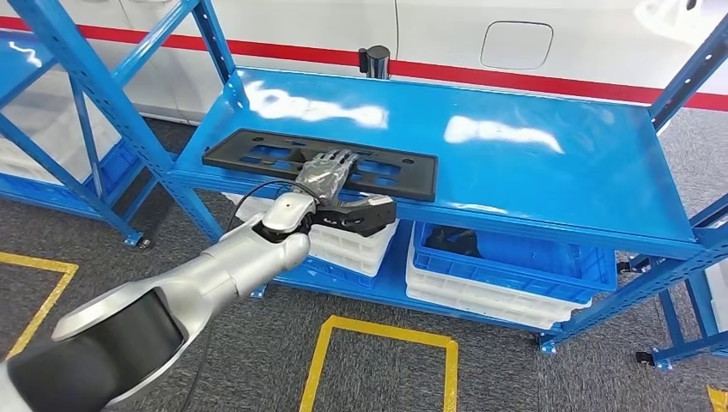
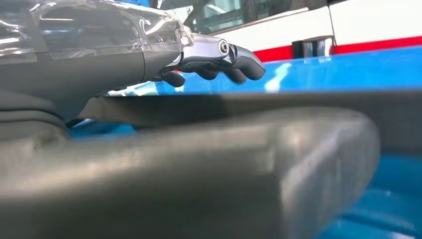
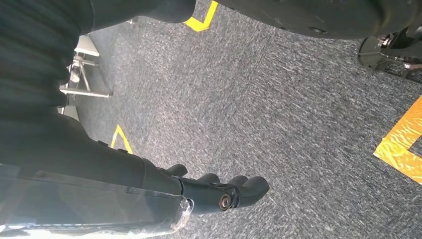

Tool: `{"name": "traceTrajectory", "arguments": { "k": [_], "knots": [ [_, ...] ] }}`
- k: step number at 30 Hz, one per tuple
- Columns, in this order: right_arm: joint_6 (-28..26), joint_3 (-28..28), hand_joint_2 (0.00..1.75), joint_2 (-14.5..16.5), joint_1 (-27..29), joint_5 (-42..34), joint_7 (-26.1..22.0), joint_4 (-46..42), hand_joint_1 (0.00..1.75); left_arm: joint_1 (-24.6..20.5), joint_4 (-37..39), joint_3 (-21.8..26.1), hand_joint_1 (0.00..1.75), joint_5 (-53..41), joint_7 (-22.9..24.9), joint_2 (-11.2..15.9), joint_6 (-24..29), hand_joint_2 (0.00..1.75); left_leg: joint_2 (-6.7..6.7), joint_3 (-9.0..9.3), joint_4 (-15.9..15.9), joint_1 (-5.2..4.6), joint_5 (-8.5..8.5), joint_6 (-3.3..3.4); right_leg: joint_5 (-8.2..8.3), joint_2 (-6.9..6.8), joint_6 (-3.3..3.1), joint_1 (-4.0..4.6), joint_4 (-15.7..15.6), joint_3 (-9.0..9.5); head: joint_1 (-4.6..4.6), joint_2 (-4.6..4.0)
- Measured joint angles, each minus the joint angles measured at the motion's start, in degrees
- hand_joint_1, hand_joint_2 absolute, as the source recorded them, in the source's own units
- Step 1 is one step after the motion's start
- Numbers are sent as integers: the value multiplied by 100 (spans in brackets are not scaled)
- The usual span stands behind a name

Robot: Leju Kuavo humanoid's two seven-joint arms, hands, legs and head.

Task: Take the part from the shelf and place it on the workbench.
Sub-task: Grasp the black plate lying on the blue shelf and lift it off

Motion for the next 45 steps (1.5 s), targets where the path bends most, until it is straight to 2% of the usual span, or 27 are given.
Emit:
{"name": "traceTrajectory", "arguments": {
  "k": [1,2,4,5,6,7,11,17,21,23,38,39,42,43,45],
  "knots": [
    [-1,0,175,0,2,0,0,0,0,12,4,-6,0,-3,0,1,1,131,-3,-142,164,0,20,5,-11,4,-4,3,1,9,-14,0],
    [-1,0,175,0,3,0,0,0,0,19,8,-11,0,-6,1,2,0,131,-4,-178,117,-1,156,16,-23,11,-2,5,2,25,-33,0],
    [-1,0,175,2,6,-1,0,0,0,18,9,-19,0,-9,4,7,-3,131,-4,43,-518,-2,643,54,-58,28,26,6,3,76,-90,0],
    [-2,0,175,4,4,-1,0,0,0,13,9,-22,0,-11,5,9,-8,175,-6,198,-883,-7,827,74,-79,36,50,16,13,93,-121,0],
    [-3,0,175,4,2,-1,0,1,0,9,9,-25,0,-12,7,10,-17,175,-9,312,-1151,-12,931,97,-95,39,77,25,18,101,-144,0],
    [-4,0,175,3,1,0,0,1,0,9,8,-29,0,-12,7,8,-30,175,-13,373,-1306,-13,966,111,-114,41,89,37,31,99,-149,0],
    [-15,0,175,-10,3,0,0,0,0,14,9,-37,0,-13,15,9,-72,175,-32,400,-1371,-13,949,131,-118,31,-64,56,15,116,-69,0],
    [-16,0,175,-11,-2,9,2,0,0,9,9,-37,0,-7,87,22,-178,175,-31,409,-1369,-25,935,195,-86,28,1,50,-63,169,89,0],
    [-16,0,175,-11,-2,20,3,0,0,-8,8,-34,0,39,220,35,-307,175,-26,409,-1366,-45,931,228,-84,28,132,27,-80,177,119,0],
    [-16,0,175,-11,-3,25,5,0,0,-18,9,-34,0,51,243,43,-334,175,-24,412,-1366,-53,932,230,-85,27,173,17,-83,178,119,0],
    [-19,0,175,-13,-3,59,13,-15,0,-36,9,-34,0,84,266,97,-392,175,-16,432,-1369,-45,934,230,-90,28,188,21,-62,178,110,0],
    [-19,0,175,-13,-3,59,13,-15,0,-36,9,-34,20,84,267,98,-392,175,-16,432,-1369,-45,934,230,-90,28,187,21,-62,178,110,0],
    [-19,0,175,-13,-3,59,13,-15,0,-36,9,-34,151,84,267,101,-392,175,-16,432,-1369,-45,934,230,-90,28,187,21,-62,178,110,0],
    [-19,0,175,-13,-3,58,13,-15,0,-36,9,-34,175,87,266,102,-394,175,-16,432,-1369,-45,934,230,-90,28,187,21,-62,178,110,0],
    [-19,0,175,-13,-3,56,13,-15,0,-37,9,-34,175,93,255,102,-410,175,-16,432,-1370,-46,934,230,-90,28,187,21,-62,178,111,1]
  ]
}}
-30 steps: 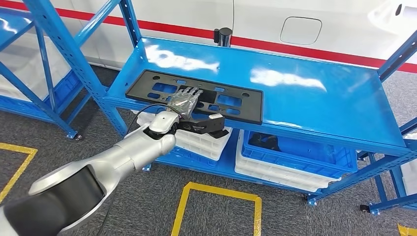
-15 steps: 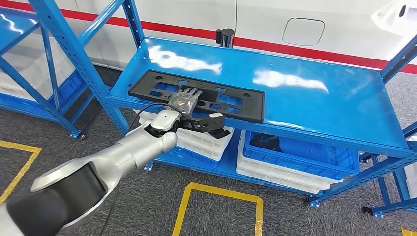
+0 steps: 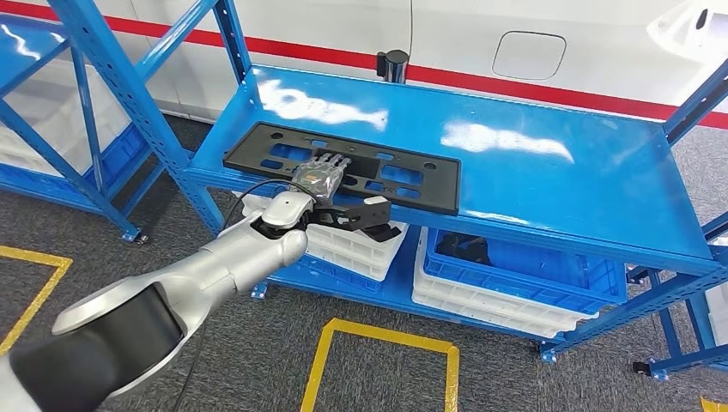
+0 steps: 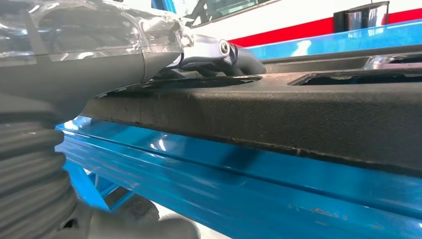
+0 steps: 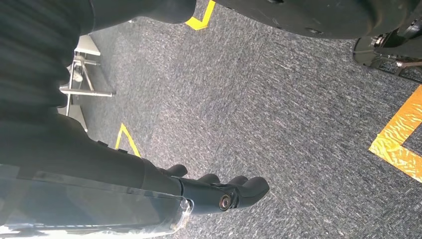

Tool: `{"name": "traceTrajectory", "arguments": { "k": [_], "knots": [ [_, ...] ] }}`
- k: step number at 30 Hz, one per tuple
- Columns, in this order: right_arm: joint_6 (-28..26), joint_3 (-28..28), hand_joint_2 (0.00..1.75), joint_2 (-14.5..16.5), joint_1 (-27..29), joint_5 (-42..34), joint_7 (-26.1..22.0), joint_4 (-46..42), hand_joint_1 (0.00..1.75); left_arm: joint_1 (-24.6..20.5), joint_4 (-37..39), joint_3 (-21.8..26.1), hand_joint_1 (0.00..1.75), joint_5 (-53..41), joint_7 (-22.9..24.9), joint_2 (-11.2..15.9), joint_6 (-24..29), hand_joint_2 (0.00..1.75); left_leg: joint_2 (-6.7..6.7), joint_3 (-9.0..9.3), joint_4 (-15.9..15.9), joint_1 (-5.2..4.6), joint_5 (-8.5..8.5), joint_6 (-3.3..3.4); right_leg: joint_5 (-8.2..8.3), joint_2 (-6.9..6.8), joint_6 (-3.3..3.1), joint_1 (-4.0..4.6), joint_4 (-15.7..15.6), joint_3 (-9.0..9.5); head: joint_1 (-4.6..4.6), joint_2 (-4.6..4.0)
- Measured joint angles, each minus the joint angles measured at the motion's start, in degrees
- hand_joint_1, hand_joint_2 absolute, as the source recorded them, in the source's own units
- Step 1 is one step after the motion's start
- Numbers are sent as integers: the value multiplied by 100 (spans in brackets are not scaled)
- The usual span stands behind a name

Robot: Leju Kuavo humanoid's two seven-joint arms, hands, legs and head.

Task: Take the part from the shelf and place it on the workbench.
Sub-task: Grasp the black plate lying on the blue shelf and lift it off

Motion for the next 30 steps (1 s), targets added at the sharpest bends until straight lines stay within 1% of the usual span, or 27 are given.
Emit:
{"name": "traceTrajectory", "arguments": {
  "k": [30],
  "knots": [
    [-15,-2,175,0,-5,3,0,-2,0,-95,-2,-15,175,-74,-17,29,-38,175,4,10,-1,0,0,0,-2,4,2,0,2,6,-3,0]
  ]
}}
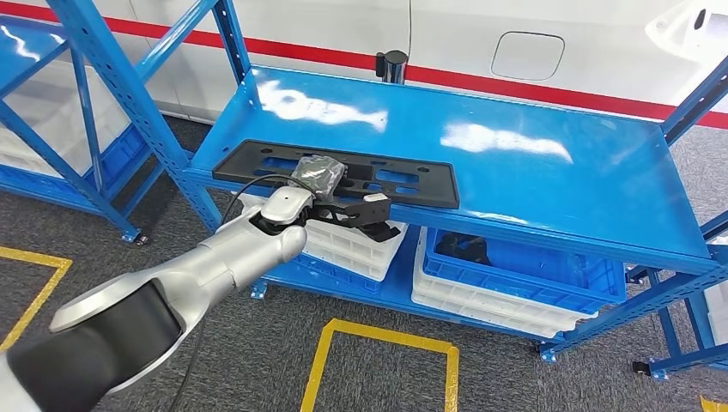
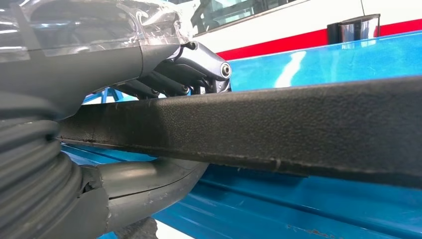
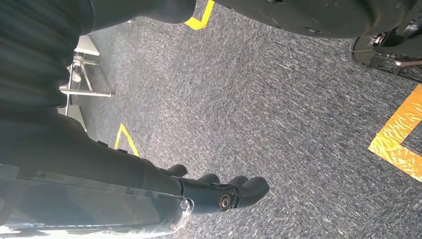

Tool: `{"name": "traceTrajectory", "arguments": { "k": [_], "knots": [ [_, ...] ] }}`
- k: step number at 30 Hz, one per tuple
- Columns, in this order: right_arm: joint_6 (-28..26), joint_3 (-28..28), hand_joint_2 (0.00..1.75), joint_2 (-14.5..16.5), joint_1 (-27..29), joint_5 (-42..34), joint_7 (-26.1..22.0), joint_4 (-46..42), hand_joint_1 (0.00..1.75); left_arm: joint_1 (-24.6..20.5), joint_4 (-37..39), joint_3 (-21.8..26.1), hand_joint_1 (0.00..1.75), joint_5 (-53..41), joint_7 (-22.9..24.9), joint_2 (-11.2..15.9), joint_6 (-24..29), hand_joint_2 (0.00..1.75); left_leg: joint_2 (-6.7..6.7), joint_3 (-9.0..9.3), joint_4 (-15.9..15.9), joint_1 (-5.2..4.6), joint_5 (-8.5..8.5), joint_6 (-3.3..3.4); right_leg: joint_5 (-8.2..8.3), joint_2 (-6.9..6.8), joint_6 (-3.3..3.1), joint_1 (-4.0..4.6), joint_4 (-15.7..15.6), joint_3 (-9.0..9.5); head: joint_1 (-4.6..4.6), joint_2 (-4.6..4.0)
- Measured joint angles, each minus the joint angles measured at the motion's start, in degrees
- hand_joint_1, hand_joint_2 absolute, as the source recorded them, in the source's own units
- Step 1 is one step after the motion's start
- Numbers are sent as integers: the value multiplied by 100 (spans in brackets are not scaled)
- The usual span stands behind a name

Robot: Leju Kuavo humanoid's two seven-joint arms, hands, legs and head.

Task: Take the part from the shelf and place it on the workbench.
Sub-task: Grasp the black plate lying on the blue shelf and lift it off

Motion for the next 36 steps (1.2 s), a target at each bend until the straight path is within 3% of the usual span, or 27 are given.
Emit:
{"name": "traceTrajectory", "arguments": {
  "k": [10,24,36],
  "knots": [
    [-4,-2,175,2,0,43,-1,-2,0,-1,-1,-37,175,-83,-109,25,106,175,0,-1,0,0,0,0,0,0,0,0,1,0,1,-1],
    [-1,-2,175,5,-6,46,25,-15,0,-82,-55,-154,175,-569,100,60,55,175,-7,-3,0,0,0,0,-1,-1,0,0,1,-2,1,-1],
    [17,-29,175,32,-176,-51,-12,-11,0,-927,-335,-375,175,-1000,65,-30,-654,175,-36,-7,1,1,4,0,0,-3,0,0,1,-1,4,-1]
  ]
}}
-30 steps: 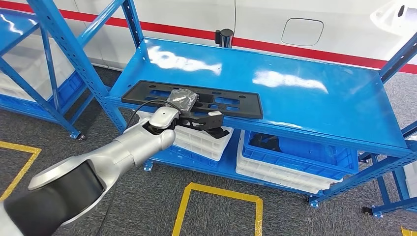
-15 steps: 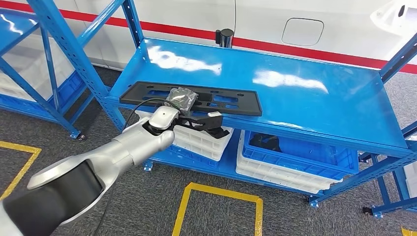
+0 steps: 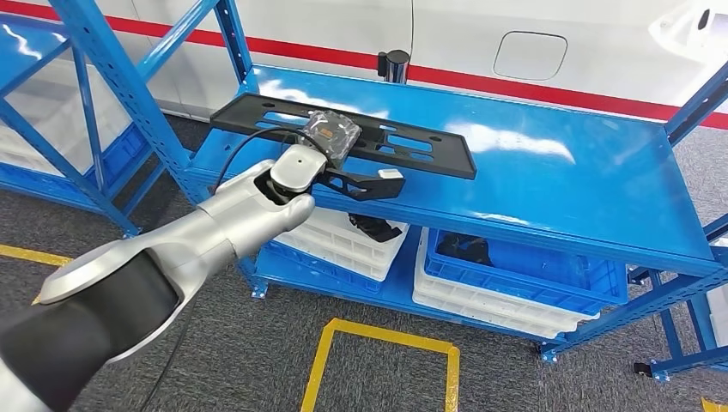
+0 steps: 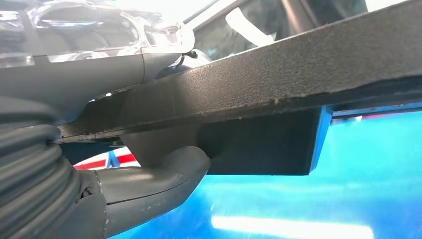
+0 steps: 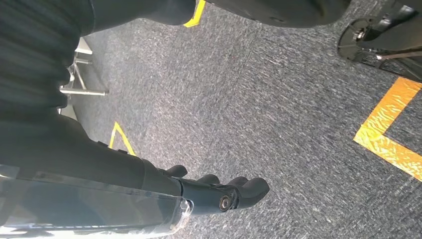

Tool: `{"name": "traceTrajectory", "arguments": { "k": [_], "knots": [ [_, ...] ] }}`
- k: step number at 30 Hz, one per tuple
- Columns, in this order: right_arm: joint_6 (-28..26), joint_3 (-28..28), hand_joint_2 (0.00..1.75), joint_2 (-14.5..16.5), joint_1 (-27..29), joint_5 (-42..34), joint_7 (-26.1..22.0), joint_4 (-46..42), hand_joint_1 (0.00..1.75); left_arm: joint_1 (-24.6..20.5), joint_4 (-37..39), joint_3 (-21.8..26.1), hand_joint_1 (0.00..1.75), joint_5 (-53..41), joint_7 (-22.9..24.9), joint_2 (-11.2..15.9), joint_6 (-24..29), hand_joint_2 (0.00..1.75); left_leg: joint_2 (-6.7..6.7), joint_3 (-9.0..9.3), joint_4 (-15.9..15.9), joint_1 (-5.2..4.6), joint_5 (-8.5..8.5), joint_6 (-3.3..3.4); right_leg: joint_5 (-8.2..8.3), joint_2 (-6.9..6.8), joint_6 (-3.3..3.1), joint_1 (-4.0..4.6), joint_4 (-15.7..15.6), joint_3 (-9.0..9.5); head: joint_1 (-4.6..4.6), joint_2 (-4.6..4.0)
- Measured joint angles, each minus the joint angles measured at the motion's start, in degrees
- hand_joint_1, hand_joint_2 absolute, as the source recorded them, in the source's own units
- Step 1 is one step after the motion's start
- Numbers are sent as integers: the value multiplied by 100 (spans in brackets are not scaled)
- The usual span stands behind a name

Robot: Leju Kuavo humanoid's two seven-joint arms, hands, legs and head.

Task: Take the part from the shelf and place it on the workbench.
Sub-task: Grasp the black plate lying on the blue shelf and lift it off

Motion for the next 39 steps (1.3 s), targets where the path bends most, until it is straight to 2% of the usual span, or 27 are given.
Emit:
{"name": "traceTrajectory", "arguments": {
  "k": [13,18,20,21,22,25,26,27,28,29,31,33,35,36,37,39],
  "knots": [
    [17,-58,175,49,-51,-87,-76,39,0,-226,-165,-299,175,-10,-122,-157,-213,175,-16,-5,10,-16,-6,8,2,-2,16,-13,-4,-1,-10,0],
    [17,-58,175,59,-59,-83,-75,52,0,-316,-155,-338,175,31,-122,-256,-119,175,-21,-21,41,-35,-14,51,17,-1,65,-28,-8,1,-17,0],
    [16,-58,175,59,-63,-81,-75,60,0,-361,-146,-337,175,51,-115,-290,-84,175,-11,-14,12,-13,28,92,9,1,97,-25,1,-5,-23,0],
    [16,-59,175,59,-66,-80,-75,64,0,-387,-138,-337,175,57,-109,-315,-64,175,-3,-9,-15,3,52,115,-63,1,111,-21,67,-33,-17,0],
    [15,-60,175,59,-73,-78,-75,68,0,-413,-127,-337,175,63,-102,-341,-36,175,5,-5,-41,18,78,138,-202,1,123,-17,238,-101,2,0],
    [15,-61,175,60,-120,-72,-75,78,0,-459,-100,-346,175,69,-72,-399,36,175,17,-21,-54,14,103,161,-764,2,152,-14,1241,-486,64,0],
    [15,-61,175,60,-137,-69,-74,81,0,-461,-91,-356,175,74,-64,-408,48,175,18,-29,-53,10,110,156,-829,2,159,-14,1477,-568,69,0],
    [15,-61,175,60,-149,-66,-73,81,0,-462,-81,-367,175,80,-60,-416,56,175,17,-37,-51,9,118,147,-789,2,162,-16,1536,-570,74,0],
    [15,-61,175,59,-159,-62,-71,81,0,-467,-69,-375,175,88,-58,-426,64,175,14,-47,-47,12,129,132,-647,2,161,-19,1370,-467,79,0],
    [15,-61,175,58,-169,-57,-69,81,0,-479,-58,-381,175,97,-57,-438,70,175,8,-58,-41,17,140,112,-456,2,157,-21,1038,-285,84,0],
    [16,-61,175,62,-208,-43,-66,81,0,-525,-45,-383,175,110,-56,-460,85,175,-4,-102,-27,14,169,55,-211,24,129,-15,356,82,99,0],
    [17,-61,175,73,-256,-25,-64,81,0,-568,-36,-386,175,120,-57,-480,99,175,-15,-150,-15,6,217,-24,-181,51,69,2,95,186,102,0],
    [17,-61,175,89,-284,-16,-62,80,0,-581,-24,-401,175,135,-60,-492,103,175,-22,-180,-1,19,243,-96,-137,46,-23,8,66,141,90,0],
    [17,-61,175,96,-293,-15,-60,82,0,-581,-20,-409,175,141,-62,-494,104,175,-11,-207,46,29,178,-126,-105,36,-75,8,58,120,79,0],
    [17,-61,175,102,-303,-14,-59,84,0,-582,-16,-416,175,145,-62,-494,104,175,4,-263,187,36,31,-152,-67,24,-131,4,47,91,58,0],
    [17,-61,175,107,-321,-13,-58,87,0,-582,-9,-423,175,146,-62,-494,104,175,35,-473,801,45,-456,-195,8,6,-202,8,43,2,-9,0]
  ]
}}
